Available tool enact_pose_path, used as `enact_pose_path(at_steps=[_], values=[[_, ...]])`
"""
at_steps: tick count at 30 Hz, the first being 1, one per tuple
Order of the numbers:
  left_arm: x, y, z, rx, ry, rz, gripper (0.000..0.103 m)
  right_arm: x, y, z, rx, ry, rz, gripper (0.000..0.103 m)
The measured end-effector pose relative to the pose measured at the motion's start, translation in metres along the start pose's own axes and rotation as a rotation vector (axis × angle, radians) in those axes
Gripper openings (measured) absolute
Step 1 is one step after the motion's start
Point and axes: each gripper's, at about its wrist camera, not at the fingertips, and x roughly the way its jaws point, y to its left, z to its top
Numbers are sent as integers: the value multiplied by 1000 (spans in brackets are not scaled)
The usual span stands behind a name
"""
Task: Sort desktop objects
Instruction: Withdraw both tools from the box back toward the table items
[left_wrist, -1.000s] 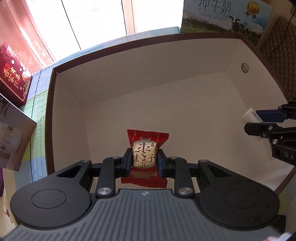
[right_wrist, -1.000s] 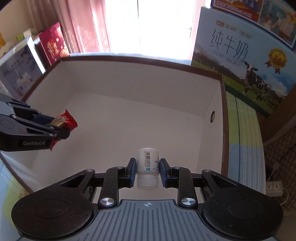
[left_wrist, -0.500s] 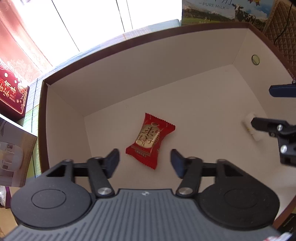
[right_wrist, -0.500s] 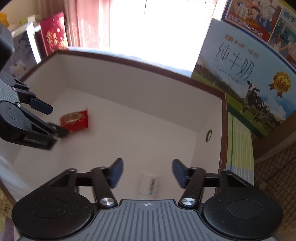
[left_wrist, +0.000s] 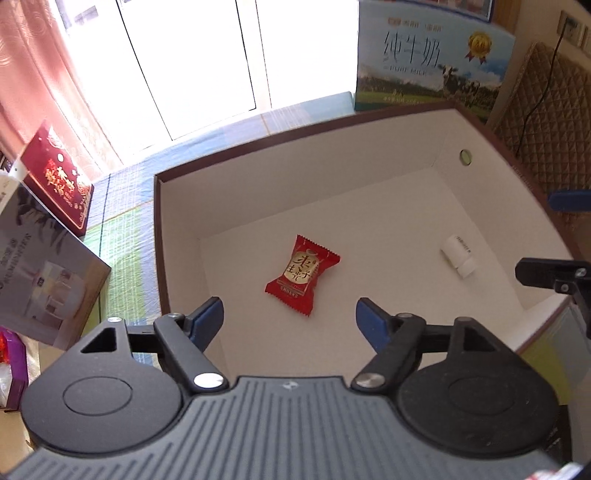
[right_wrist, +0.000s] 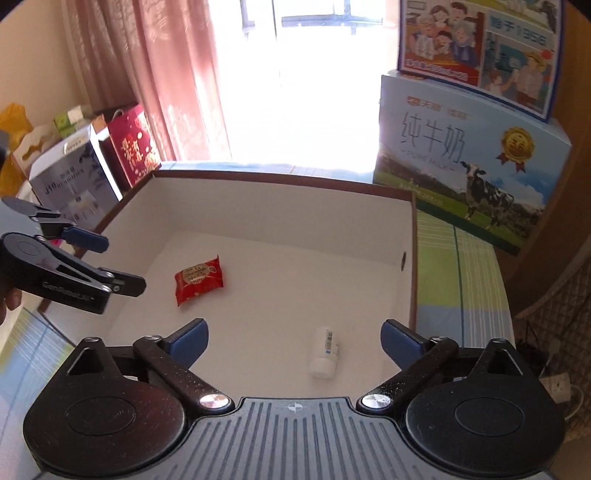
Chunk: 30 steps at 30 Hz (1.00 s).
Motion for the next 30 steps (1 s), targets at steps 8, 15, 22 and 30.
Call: enact_pose_path(at_steps=[8,15,22,30], values=[[-48,-8,-17,-56,-59,-22,80,-38,9,-16,2,-37,-26,101],[-81,-14,-39,-74,-96,-1,83,-71,17,-28,16,-77,-21,101],[-107,-22,-65,-108,-120,10,84,-99,27,-46,28,-95,-21,101],[-131,-34,-94,-139,-136,16,85,-121,36,-63,33,-112,-19,101]])
